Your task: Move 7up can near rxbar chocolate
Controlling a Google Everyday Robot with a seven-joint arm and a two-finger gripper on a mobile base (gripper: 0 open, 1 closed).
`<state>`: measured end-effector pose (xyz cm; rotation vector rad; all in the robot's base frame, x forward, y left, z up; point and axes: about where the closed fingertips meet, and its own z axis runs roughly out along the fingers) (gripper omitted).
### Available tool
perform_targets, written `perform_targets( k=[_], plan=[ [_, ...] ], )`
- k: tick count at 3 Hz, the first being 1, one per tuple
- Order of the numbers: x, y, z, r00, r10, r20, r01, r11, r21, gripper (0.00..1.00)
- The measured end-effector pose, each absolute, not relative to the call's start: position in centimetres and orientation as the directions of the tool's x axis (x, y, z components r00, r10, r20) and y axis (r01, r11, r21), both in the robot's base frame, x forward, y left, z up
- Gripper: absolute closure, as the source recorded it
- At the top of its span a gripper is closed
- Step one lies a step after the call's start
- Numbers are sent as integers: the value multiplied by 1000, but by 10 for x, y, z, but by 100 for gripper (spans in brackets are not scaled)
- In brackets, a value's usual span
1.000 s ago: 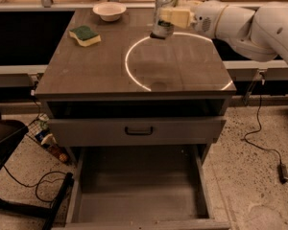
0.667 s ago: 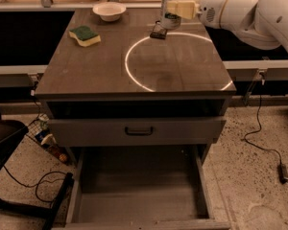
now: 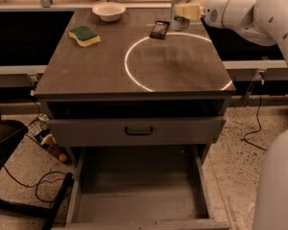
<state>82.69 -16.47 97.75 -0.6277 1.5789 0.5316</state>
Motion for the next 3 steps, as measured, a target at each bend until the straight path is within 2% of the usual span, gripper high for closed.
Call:
perform_targets(
  k=[3],
  plan=[
    [866,-192,933,-54,-88,-995,-576,816,-41,100]
  ],
)
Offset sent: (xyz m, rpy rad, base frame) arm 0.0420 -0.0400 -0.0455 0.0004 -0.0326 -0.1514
